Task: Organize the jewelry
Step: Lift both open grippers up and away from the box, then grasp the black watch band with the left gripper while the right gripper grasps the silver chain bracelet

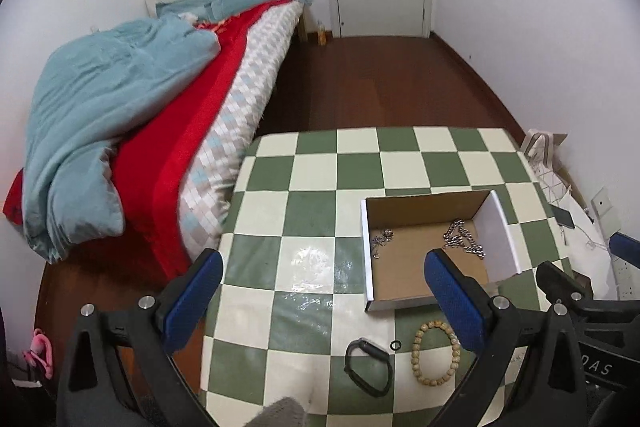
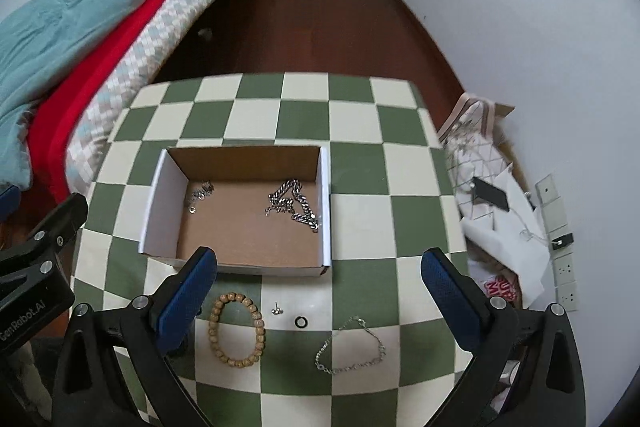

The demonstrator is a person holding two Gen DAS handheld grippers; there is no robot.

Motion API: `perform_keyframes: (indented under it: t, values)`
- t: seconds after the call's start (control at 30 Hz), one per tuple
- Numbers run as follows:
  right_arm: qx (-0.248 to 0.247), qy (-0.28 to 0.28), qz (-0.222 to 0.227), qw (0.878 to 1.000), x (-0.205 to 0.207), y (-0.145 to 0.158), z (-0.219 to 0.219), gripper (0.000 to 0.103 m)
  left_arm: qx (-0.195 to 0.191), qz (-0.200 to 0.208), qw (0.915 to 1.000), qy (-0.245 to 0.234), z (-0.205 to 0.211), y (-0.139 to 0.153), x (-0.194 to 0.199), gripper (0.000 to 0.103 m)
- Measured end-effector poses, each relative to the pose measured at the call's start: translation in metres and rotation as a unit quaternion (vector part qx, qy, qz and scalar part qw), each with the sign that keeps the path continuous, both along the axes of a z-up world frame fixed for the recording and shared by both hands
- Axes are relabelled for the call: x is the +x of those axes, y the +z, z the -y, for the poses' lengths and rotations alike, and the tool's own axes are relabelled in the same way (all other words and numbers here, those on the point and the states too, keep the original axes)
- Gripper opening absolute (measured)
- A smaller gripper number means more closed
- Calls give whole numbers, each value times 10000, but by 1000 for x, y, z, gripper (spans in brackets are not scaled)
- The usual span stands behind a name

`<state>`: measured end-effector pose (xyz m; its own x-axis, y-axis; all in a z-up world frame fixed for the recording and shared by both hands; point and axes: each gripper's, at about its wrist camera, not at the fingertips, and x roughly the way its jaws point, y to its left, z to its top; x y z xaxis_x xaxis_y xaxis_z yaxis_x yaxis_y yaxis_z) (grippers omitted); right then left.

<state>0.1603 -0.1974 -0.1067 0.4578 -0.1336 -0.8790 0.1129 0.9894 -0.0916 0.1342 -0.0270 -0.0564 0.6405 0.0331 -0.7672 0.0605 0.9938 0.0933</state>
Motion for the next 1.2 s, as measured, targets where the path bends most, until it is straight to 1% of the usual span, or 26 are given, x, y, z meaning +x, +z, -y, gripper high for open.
perform_keyframes:
  t: [0.2, 0.4, 0.5, 0.6, 0.7, 0.8, 0.83, 0.87, 0.9, 0.93, 0.97, 1.0, 1.07, 1.1, 1.13, 1.17, 1.2]
  values:
    - [-46, -2, 346, 9994, -30, 33, -3, 103, -115, 160, 9998, -25, -3, 19, -28, 103]
    - [-36, -7, 596, 9982, -59, 58, -5, 103, -236, 287, 9993, 28, -7, 30, -46, 103]
    - [70, -38, 640, 9979, -69, 62, -3, 103, -200, 381, 9990, 146, -12, 30, -52, 103]
    - [216, -154, 590, 9979, -79, 57, 4, 103, -42, 345, 9988, 342, -20, 16, -55, 103]
    - [307, -352, 451, 9979, -86, 41, 17, 103, 191, 149, 9983, 538, -24, -7, -54, 103]
    - [493, -658, 174, 9965, -93, 9, 40, 102, 316, -240, 9964, 753, -30, -45, -49, 103]
    - [544, -737, 115, 9957, -94, 0, 46, 98, 334, -374, 9956, 796, -31, -56, -46, 103]
    - [604, -860, 24, 9945, -96, -12, 54, 88, 333, -512, 9947, 827, -31, -67, -44, 103]
    - [699, -1002, -99, 9925, -97, -28, 65, 82, 324, -656, 9936, 855, -32, -79, -41, 102]
    - [760, -1078, -183, 9911, -98, -39, 71, 70, 291, -843, 9920, 898, -33, -92, -38, 102]
    - [855, -1197, -337, 9885, -98, -56, 80, 64, 225, -1002, 9904, 924, -33, -103, -34, 102]
    - [924, -1259, -422, 9868, -98, -67, 85, 63, 148, -1169, 9885, 953, -34, -116, -31, 102]
    - [997, -1384, -574, 9837, -98, -90, 95, 62, 1, -1396, 9855, 969, -34, -132, -27, 100]
    - [1036, -1430, -646, 9822, -98, -103, 100, 61, -92, -1539, 9833, 971, -33, -141, -24, 95]
    - [1068, -1462, -691, 9810, -98, -112, 103, 59, -184, -1693, 9806, 967, -32, -151, -21, 87]
    - [1121, -1491, -724, 9798, -98, -120, 106, 58, -239, -1805, 9786, 955, -31, -158, -19, 83]
    - [1133, -1506, -741, 9793, -97, -126, 107, 57, -290, -1934, 9763, 931, -28, -166, -16, 76]
